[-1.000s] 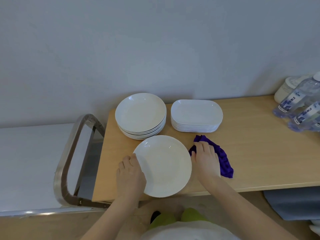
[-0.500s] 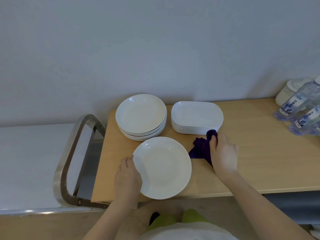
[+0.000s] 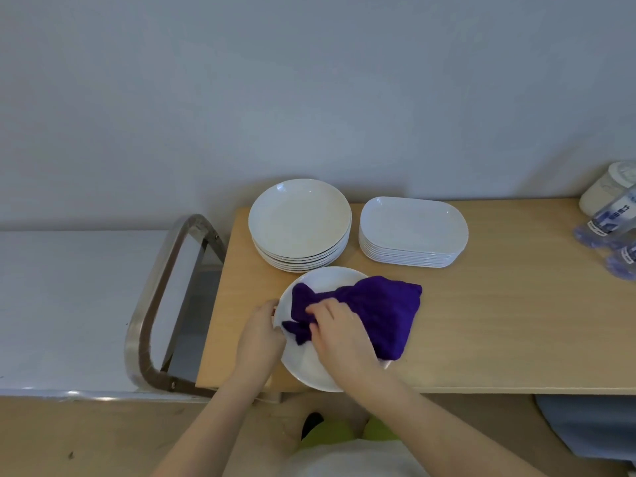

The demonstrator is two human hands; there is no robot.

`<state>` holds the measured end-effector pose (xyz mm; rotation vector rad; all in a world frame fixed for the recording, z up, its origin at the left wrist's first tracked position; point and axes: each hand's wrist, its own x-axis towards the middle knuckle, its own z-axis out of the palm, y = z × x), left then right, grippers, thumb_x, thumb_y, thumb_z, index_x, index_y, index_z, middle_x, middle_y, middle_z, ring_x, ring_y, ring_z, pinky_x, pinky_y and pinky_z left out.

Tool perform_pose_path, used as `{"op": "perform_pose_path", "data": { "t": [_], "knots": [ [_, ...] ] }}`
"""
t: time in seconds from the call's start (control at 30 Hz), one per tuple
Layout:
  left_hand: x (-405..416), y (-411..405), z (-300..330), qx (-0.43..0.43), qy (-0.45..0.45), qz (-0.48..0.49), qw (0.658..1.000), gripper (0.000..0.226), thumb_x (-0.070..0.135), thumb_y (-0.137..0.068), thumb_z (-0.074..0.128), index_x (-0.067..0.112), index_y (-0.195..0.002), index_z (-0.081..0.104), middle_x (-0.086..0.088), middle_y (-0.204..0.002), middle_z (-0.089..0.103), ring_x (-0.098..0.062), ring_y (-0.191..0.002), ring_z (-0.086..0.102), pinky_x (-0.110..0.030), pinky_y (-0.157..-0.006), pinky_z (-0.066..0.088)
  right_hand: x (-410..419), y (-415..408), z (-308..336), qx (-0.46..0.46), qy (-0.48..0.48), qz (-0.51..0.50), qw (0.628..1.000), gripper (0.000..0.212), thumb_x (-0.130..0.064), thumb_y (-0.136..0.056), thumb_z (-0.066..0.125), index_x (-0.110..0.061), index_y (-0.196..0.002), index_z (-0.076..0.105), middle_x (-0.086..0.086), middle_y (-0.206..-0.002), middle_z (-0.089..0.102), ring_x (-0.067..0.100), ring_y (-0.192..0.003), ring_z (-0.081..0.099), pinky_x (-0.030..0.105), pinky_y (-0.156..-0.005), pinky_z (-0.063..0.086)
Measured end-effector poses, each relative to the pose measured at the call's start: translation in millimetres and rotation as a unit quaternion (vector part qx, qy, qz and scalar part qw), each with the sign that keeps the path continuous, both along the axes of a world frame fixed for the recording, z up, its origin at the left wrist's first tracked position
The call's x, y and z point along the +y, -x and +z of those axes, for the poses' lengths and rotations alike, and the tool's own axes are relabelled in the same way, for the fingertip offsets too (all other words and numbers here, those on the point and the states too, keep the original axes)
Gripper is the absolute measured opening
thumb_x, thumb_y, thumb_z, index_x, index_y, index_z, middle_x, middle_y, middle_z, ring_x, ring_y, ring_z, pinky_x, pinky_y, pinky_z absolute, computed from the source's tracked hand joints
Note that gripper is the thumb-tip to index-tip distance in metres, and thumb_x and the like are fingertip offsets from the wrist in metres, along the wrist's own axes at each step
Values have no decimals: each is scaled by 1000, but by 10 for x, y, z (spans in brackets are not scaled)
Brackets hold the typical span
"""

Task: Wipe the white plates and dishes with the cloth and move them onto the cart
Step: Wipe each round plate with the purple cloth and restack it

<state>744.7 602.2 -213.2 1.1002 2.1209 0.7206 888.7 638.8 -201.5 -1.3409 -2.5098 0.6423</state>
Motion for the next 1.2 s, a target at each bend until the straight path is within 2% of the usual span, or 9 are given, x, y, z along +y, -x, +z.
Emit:
{"op": "perform_pose_path", "data": {
  "t": [0.2,0.3,0.37,0.43,0.53,0.63,0.87,1.03,1.2],
  "knots": [
    [3,5,-14,-9,0,12,1000,42,16,-86,58,24,-127,51,7,-111,53,-15,-88,59,-25,-64,51,-131,-134,-280,-187,11,7,982,57,-44,-97,38,-36,-148,16,-2,-158,13,22,-145,10,54,-114,9],
    [-5,10,-23,-9,-7,13,1000,41,16,-85,58,25,-125,52,8,-111,53,-10,-85,57,-24,-64,50,-144,-224,-208,-183,2,-5,983,53,-44,-89,55,-32,-139,42,1,-150,38,25,-138,34,56,-108,28],
    [-14,-1,-43,-6,-14,15,1000,40,16,-86,58,26,-124,53,10,-109,52,-3,-81,53,-20,-61,45,-150,-299,-179,-189,-31,-49,980,56,-42,-67,80,-18,-116,67,11,-126,62,33,-115,59,53,-88,51],
    [-22,-14,-70,-7,-19,21,1000,40,17,-86,60,28,-124,52,15,-103,47,2,-79,49,-16,-58,40,-133,-356,-205,-187,-34,-94,977,66,-40,-58,87,-6,-112,69,22,-119,64,37,-107,63,47,-81,56],
    [-17,-15,-90,-17,-20,31,999,41,18,-85,63,30,-123,52,17,-103,46,4,-80,47,-15,-57,38,-41,-284,-294,-198,-20,-120,972,76,-50,-89,54,-4,-145,32,23,-150,31,34,-138,33,43,-110,33],
    [-4,10,-102,-35,-17,36,999,43,12,-85,61,30,-124,52,15,-110,50,3,-82,49,-17,-60,41,119,-78,-356,-156,-2,-128,979,72,-51,-97,30,-8,-151,9,14,-158,12,28,-145,12,41,-118,12],
    [-30,92,-84,-77,-29,24,996,43,6,-91,55,27,-129,51,12,-118,51,-10,-104,52,-28,-83,49,202,265,-438,-94,3,-24,995,69,-52,-95,30,-20,-152,9,-1,-160,2,14,-147,3,36,-118,1],
    [-37,112,-92,-108,-49,27,993,35,7,-91,56,29,-118,55,6,-114,57,-8,-96,55,-16,-74,45,164,248,-472,-107,-27,79,991,68,-48,-92,37,-24,-151,16,-5,-160,7,12,-146,7,34,-116,-2],
    [-21,115,-82,-84,-34,24,996,39,7,-89,56,22,-125,55,6,-121,55,-7,-101,49,-20,-79,44,316,129,-395,-174,-70,77,979,62,-46,-92,38,-24,-149,27,-4,-158,18,23,-145,17,53,-114,11]
  ]
}}
